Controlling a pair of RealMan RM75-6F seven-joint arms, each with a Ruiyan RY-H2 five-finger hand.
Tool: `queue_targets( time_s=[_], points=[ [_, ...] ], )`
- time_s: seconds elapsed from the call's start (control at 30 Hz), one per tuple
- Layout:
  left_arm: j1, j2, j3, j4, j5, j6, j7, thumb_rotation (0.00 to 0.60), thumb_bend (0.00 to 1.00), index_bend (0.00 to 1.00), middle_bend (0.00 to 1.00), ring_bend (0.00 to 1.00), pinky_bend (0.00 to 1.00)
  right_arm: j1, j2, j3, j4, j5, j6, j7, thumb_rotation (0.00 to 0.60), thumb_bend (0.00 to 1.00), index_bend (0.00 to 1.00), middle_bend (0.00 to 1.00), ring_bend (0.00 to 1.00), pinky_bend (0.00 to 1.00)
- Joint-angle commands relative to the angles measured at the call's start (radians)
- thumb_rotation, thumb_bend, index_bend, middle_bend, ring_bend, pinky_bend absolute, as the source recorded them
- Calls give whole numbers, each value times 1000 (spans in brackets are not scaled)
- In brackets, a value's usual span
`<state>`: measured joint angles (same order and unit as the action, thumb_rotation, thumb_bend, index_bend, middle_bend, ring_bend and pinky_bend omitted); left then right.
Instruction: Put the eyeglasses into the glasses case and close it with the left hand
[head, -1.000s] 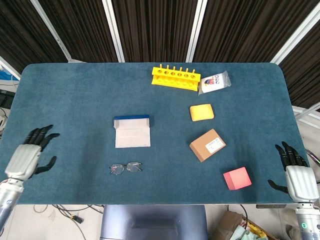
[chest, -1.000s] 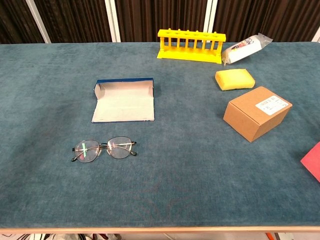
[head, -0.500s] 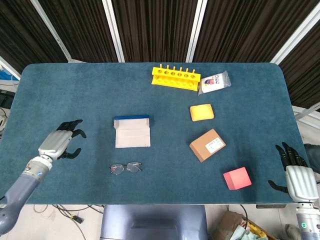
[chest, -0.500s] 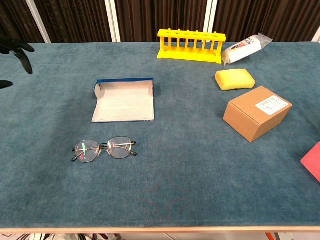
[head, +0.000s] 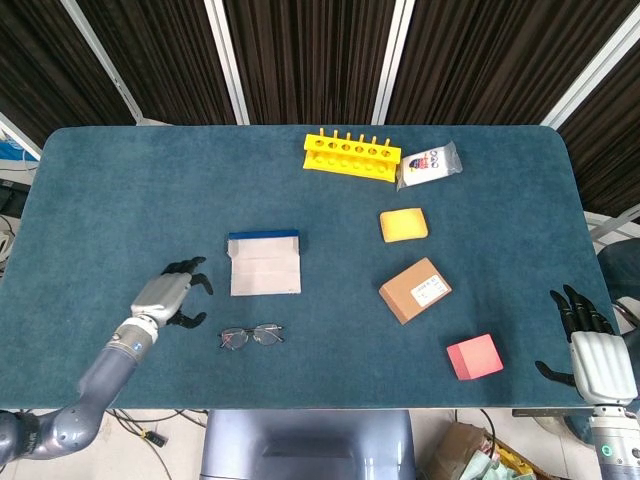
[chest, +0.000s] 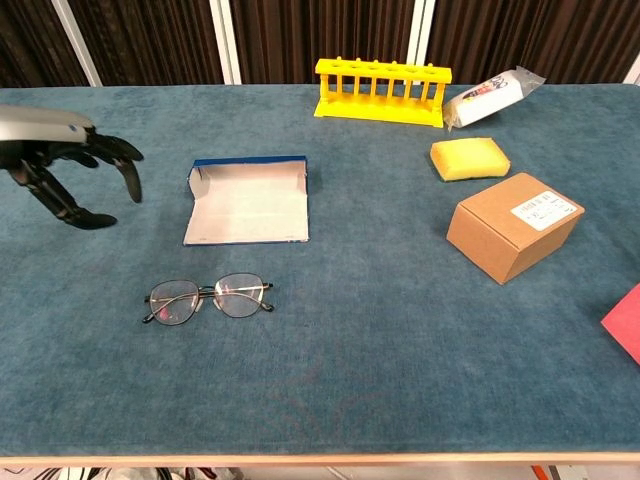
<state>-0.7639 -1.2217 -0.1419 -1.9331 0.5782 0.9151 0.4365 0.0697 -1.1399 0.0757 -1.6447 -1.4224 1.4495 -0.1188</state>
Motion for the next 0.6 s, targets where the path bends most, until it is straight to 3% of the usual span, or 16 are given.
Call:
queue_targets(
  time_s=[0.03, 0.6],
  points=[
    [-31, -36, 9, 0, -36, 18, 29, 600, 316, 391, 43, 0, 14, 0, 1, 1, -2, 4, -3, 2, 600, 137, 74, 12, 99, 227],
    [-144, -237, 46, 12, -154, 242, 266, 600, 317, 435, 60, 0, 14, 1, 5, -1, -10, 11, -11, -7, 600, 137, 74, 12, 99, 227]
  ],
)
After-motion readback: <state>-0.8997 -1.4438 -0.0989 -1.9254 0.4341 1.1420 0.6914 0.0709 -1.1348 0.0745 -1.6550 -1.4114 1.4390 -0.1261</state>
